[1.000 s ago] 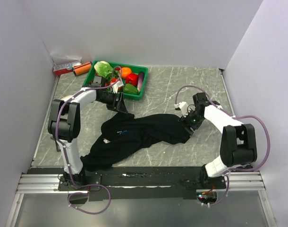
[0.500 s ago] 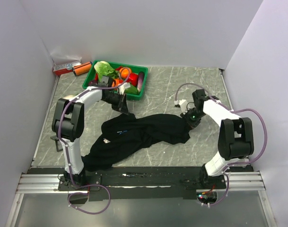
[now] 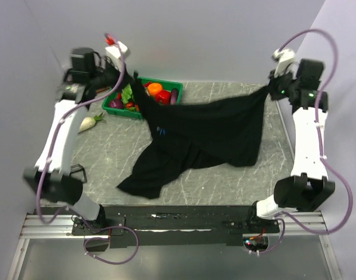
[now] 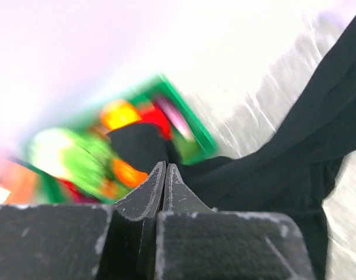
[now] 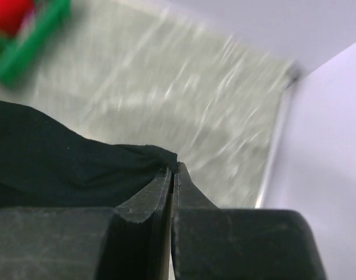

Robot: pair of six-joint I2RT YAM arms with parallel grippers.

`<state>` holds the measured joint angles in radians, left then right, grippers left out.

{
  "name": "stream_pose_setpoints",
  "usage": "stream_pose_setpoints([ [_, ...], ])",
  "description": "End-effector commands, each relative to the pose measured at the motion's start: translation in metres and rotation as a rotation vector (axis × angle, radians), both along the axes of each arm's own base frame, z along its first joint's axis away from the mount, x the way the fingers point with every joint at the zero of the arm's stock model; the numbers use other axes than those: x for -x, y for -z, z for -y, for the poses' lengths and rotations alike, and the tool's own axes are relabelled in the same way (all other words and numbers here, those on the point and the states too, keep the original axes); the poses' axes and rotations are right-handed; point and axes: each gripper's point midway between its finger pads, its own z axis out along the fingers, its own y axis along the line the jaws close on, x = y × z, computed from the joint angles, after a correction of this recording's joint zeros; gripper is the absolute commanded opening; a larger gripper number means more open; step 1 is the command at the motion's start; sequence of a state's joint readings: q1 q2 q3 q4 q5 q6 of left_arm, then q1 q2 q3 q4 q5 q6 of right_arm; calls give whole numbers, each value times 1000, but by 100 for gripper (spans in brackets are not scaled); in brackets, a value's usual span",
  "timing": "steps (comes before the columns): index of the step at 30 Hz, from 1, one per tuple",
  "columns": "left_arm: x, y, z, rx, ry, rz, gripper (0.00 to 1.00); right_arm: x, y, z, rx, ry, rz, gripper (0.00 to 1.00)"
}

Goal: Remove the brooch from the garment

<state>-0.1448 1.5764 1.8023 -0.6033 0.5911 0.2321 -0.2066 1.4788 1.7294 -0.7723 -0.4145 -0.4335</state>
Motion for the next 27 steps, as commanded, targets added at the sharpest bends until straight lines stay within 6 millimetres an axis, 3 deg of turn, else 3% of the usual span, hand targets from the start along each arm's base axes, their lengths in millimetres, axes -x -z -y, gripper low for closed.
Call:
stream_pose_setpoints([
  [1, 18, -133, -25, -33, -114, 431, 1, 8, -112, 13, -40, 101, 305, 0],
  [4, 31, -181, -35, -21, -172, 559, 1, 19, -154, 21, -28, 136, 421, 0],
  [7, 56, -245, -46, 21, -223, 726, 1, 31, -196, 36, -23, 192, 528, 0],
  [10, 78, -288, -54, 55, -261, 845, 1, 49, -235, 45, -44, 226, 622, 0],
  [14, 104, -323, -63, 68, -291, 964, 1, 74, -267, 37, -39, 201, 707, 0],
  [19, 150, -359, -61, 110, -246, 1099, 1, 102, -283, 20, 3, 154, 769, 0],
  [23, 183, -377, -60, 136, -218, 1175, 1, 143, -300, 12, 44, 187, 827, 0],
  [25, 204, -383, -60, 131, -200, 1223, 1, 160, -304, 8, 86, 189, 848, 0],
  [27, 235, -397, -63, 148, -191, 1306, 1, 189, -315, 1, 133, 202, 896, 0],
])
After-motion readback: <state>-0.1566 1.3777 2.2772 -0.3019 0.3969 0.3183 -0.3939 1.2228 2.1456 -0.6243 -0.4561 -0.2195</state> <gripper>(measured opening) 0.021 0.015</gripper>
